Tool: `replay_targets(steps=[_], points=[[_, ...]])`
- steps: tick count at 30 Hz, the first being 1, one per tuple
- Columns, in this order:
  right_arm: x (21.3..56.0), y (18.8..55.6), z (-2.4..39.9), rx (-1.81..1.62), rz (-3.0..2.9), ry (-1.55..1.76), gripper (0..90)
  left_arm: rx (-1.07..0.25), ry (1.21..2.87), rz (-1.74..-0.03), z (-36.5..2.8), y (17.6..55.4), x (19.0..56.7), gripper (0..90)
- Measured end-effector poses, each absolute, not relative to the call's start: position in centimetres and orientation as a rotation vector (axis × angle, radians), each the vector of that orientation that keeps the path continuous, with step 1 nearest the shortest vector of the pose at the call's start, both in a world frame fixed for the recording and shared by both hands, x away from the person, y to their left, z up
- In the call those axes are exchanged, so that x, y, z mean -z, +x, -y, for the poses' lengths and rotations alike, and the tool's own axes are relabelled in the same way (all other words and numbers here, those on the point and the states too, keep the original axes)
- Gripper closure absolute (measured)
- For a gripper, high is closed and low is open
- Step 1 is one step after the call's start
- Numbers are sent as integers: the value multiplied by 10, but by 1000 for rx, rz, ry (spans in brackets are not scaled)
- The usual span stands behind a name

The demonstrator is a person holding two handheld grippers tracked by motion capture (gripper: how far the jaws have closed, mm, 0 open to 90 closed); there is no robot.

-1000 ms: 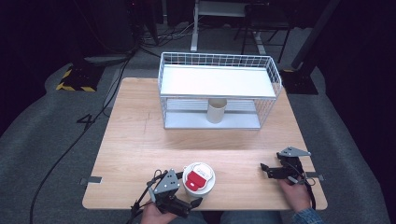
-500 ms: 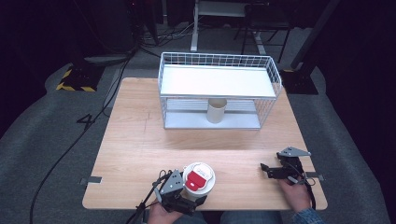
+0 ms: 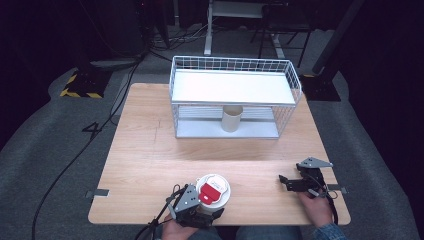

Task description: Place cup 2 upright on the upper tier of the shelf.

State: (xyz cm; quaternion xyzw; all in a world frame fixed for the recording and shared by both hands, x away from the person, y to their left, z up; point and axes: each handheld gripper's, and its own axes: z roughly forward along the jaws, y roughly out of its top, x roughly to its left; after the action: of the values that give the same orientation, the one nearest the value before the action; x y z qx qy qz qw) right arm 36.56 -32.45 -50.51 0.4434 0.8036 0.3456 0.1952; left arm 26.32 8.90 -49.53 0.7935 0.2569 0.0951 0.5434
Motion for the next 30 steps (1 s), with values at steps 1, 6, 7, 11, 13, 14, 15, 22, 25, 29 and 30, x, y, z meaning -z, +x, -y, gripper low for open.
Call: replay_targets(steps=[1,6,7,11,13,14,15,22,25,29,30], points=[[505,366,324,-968,-2252,1242,102,-247,1882,-607,-89,262,495,125],[505,366,324,-968,-2252,1242,102,-282,1887,-600,-89,260,494,138],[505,366,324,-969,-2252,1243,102,-286,1889,-600,-89,259,494,141],[505,366,324,-969,-2252,1243,102,-290,1893,-601,-88,259,494,143],[505,366,324,-968,-2252,1242,102,-291,1894,-603,-88,259,494,143],[505,366,324,-968,-2252,1242,102,-291,1895,-602,-88,259,493,143],[505,366,324,-968,-2252,1242,102,-290,1895,-602,-88,259,493,144],[505,366,324,-968,-2252,1242,102,-280,1900,-605,-88,261,492,144],[505,365,324,-969,-2251,1242,102,-271,1902,-607,-88,262,491,144],[505,365,324,-967,-2247,1247,102,-273,1914,-604,-87,263,488,145],[505,365,324,-967,-2246,1248,102,-272,1912,-601,-87,263,487,145]])
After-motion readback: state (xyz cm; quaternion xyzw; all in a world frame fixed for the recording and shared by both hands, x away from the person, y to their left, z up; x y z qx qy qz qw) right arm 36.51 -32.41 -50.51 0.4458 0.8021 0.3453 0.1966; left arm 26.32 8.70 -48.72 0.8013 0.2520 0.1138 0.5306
